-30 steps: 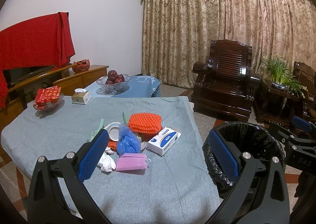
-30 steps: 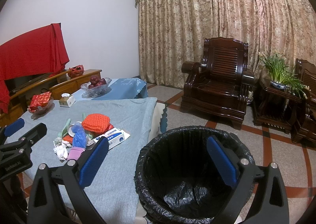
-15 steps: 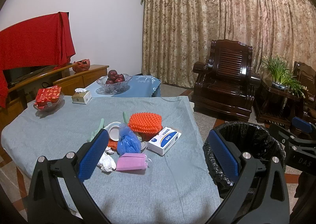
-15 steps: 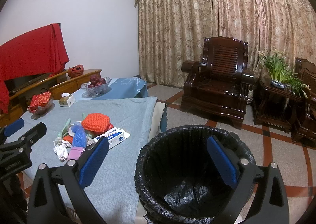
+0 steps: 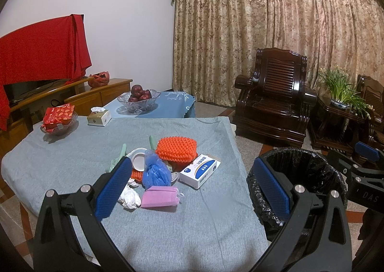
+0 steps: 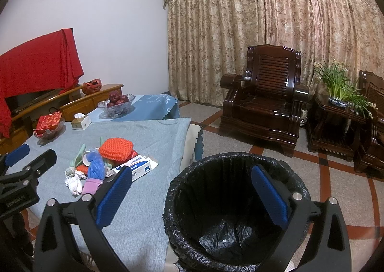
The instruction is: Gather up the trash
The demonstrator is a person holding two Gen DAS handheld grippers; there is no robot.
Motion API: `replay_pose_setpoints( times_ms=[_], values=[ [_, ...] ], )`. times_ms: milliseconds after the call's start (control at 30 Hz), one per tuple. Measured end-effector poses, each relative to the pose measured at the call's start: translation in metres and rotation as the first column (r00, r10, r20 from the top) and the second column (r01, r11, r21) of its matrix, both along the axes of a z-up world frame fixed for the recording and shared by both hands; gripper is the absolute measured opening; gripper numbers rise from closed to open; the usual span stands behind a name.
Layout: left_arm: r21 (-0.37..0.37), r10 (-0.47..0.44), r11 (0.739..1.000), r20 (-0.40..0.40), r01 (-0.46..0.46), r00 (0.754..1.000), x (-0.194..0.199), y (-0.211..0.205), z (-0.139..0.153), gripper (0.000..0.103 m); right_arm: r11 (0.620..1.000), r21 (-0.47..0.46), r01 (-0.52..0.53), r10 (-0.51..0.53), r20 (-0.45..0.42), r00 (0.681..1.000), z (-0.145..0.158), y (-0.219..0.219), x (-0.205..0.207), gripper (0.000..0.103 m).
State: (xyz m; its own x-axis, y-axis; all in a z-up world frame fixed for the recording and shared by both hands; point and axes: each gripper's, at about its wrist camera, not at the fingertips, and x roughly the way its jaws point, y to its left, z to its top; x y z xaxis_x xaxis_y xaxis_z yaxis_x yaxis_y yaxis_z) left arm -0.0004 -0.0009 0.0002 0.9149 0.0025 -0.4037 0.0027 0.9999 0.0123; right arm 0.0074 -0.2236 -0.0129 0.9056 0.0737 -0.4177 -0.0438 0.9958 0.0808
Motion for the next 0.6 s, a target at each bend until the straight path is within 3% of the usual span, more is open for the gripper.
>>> replay_pose_setpoints(
  times_ms=[600],
  values=[
    [-0.007, 0.007, 1.0, -0.008, -0.007, 1.0, 0.0, 0.001, -0.002, 0.098, 1.0, -0.001, -0.018, 0.018, -0.016, 1.0, -0.011, 0.009, 0.008, 0.097]
  ],
)
